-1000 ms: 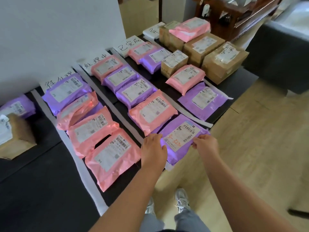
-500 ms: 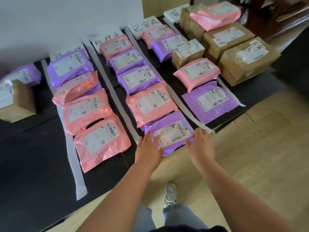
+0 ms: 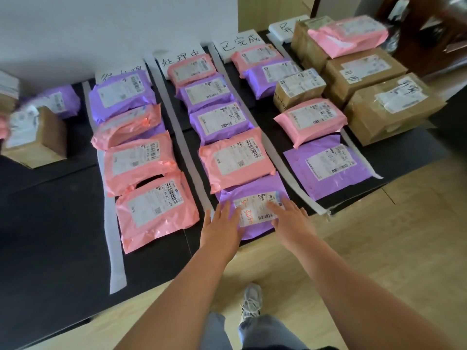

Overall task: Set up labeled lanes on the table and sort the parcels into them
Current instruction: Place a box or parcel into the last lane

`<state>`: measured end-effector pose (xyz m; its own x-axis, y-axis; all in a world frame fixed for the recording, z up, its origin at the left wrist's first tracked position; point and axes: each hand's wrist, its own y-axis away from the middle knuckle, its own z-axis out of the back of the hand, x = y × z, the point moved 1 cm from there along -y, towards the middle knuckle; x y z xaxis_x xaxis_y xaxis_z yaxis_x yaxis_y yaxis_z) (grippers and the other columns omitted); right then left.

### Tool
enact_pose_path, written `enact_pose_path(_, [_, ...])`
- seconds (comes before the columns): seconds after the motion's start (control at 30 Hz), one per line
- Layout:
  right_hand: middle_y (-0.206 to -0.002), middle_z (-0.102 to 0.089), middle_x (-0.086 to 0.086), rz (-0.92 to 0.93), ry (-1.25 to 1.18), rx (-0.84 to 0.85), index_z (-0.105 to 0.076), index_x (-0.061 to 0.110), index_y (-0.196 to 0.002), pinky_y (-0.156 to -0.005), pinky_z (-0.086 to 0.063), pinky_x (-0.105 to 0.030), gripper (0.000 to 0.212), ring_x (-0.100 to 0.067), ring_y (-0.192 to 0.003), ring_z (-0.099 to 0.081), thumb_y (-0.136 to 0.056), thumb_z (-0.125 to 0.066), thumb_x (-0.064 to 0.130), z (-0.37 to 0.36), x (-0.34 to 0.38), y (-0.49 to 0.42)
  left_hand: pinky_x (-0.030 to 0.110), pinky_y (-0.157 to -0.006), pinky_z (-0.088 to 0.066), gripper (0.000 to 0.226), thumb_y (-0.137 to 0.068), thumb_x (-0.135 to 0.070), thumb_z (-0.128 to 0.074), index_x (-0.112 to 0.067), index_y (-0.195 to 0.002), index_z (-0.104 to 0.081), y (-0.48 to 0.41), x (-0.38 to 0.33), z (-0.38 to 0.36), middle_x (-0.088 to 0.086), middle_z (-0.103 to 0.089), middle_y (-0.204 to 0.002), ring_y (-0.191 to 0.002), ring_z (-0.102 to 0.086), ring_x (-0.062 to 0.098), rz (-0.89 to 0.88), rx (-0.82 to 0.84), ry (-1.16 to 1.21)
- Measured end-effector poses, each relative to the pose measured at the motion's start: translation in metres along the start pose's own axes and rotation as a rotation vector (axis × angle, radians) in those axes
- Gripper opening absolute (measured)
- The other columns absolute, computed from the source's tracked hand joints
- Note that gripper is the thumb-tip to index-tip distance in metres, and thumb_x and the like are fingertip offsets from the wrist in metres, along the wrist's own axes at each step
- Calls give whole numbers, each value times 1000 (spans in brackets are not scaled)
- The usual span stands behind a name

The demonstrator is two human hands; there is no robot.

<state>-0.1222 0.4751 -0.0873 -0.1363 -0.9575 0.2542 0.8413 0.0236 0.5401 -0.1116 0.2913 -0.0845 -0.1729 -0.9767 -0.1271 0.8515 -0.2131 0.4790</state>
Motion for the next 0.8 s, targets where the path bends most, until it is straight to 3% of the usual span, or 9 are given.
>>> enact_pose_path(0.3, [-157, -32, -4, -45, -5, -123, -30, 25, -153, -114, -37, -41, 54, -22, -142, -33, -102, -46, 31, 20, 11, 20, 44, -124, -1, 60, -106, -42, -30, -24, -158, -6, 25, 7, 20, 4, 6, -166, -153, 3, 23, 67, -97, 74])
enact_pose_path(0.6, [-149, -42, -5, 91, 34, -244, -38, 19, -148, -105, -41, -40, 49, -25, -133, -43, -102, -48, 33, 43, 70, 42, 44, -124, -1, 59, -106, -38, -32, -22, -158, -9, 68, 38, 51, 6, -2, -166, -153, 2, 25, 181, -283, 205])
enact_pose_path(0.8, [-135, -52, -5, 179, 21, -323, -49, 18, -137, -93, -44, -38, 38, -25, -122, -51, -100, -51, 29, 40, 124, 64, 45, -124, 3, 58, -106, -38, -31, -26, -158, -7, 105, 80, 61, 2, 1, -166, -153, 7, 23, 258, -302, 303])
